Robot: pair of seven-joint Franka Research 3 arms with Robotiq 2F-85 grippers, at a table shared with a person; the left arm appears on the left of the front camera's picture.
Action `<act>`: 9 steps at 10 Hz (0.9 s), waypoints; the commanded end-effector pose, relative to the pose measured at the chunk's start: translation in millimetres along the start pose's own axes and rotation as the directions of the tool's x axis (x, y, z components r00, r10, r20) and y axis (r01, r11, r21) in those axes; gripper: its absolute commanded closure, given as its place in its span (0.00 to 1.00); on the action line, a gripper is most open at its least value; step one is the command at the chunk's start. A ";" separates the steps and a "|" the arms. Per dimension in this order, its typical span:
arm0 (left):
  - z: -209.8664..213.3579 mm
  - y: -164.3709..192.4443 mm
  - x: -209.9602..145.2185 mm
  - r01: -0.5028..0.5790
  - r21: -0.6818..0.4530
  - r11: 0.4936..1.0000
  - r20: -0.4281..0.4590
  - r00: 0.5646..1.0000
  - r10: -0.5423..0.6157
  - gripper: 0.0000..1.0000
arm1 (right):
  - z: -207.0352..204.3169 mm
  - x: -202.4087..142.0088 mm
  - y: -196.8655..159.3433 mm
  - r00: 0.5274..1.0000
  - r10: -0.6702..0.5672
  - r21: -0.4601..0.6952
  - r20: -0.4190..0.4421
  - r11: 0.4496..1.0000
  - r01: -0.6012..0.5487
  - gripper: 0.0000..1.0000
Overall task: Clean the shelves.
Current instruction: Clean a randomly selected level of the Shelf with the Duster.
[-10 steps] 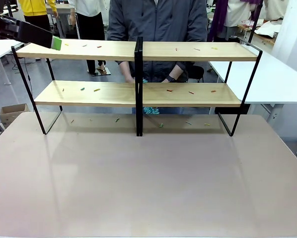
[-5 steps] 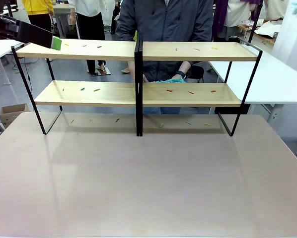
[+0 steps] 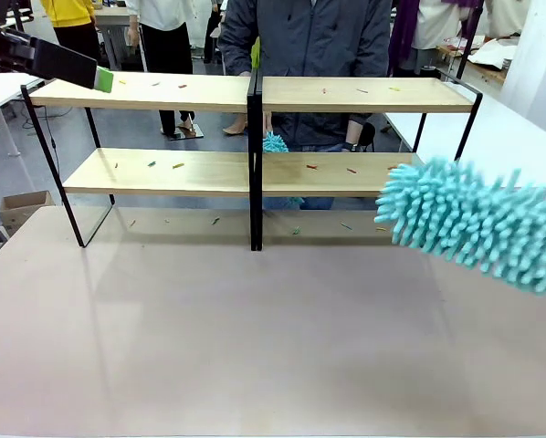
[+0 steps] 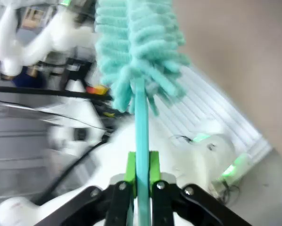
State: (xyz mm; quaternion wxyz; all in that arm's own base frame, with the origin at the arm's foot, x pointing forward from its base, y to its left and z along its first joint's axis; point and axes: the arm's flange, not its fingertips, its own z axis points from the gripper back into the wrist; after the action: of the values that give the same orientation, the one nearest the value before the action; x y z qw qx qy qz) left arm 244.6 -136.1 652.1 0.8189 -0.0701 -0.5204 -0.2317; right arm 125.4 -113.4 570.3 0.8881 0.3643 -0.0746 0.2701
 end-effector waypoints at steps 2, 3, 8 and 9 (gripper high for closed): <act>0.6 0.9 -1.7 0.000 -0.003 1.000 0.001 1.000 0.000 0.00 | 0.0 0.0 0.0 1.000 0.000 0.000 0.000 1.000 0.000 0.88; 0.6 0.9 -1.7 0.000 -0.003 1.000 0.001 1.000 0.000 0.00 | -15.5 4.0 4.1 0.993 0.014 -0.083 -0.113 0.996 -0.023 0.88; 0.6 0.9 -1.7 0.000 -0.003 1.000 0.001 1.000 0.000 0.00 | -113.0 89.0 -17.6 0.978 -0.061 -0.195 -0.199 0.980 0.022 0.88; 0.6 0.9 -1.7 0.000 -0.003 1.000 0.001 1.000 0.000 0.00 | -104.1 93.9 -24.8 0.989 -0.056 -0.194 -0.137 0.981 0.028 0.88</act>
State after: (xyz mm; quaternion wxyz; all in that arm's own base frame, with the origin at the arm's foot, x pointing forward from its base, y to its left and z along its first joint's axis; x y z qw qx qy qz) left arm 244.8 -135.8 652.3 0.8190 -0.0704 -0.5204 -0.2313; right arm 199.6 -13.3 511.9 0.9271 0.2408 0.0055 0.2872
